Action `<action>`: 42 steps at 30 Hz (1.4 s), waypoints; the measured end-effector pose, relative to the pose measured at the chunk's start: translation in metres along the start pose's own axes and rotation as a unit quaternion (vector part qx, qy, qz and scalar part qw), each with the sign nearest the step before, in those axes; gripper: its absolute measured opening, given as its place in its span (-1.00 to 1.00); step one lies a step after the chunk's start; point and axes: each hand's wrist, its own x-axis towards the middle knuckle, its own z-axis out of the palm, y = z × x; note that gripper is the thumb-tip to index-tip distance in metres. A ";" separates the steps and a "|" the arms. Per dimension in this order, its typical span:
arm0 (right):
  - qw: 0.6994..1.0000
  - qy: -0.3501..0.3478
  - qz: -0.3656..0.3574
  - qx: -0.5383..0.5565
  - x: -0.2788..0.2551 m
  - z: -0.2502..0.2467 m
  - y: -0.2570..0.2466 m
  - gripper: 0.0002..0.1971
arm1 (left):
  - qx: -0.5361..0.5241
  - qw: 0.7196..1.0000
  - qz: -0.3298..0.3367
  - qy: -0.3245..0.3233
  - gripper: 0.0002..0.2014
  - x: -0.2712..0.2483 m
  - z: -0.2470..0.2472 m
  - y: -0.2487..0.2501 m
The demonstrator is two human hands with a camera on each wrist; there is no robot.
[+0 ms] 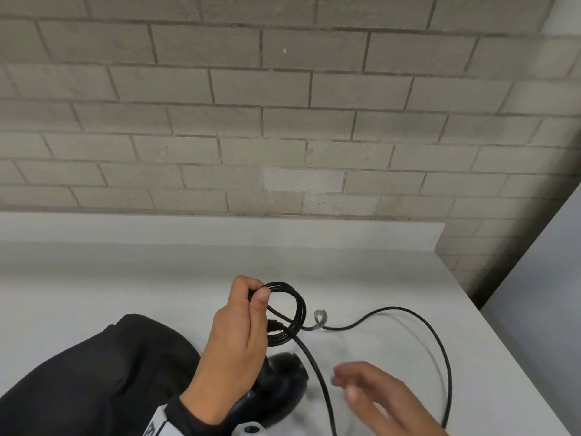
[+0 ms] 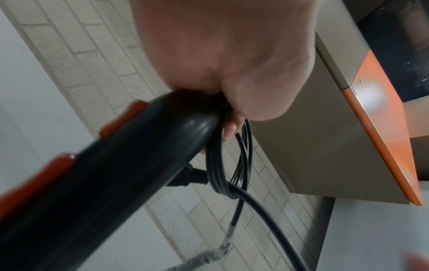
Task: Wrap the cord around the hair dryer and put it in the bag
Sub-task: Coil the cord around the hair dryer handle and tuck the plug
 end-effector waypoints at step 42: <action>0.821 0.212 -0.417 -0.328 0.026 0.009 -0.033 -0.79 | 0.041 0.999 0.014 -0.008 -0.73 -0.006 0.009 0.012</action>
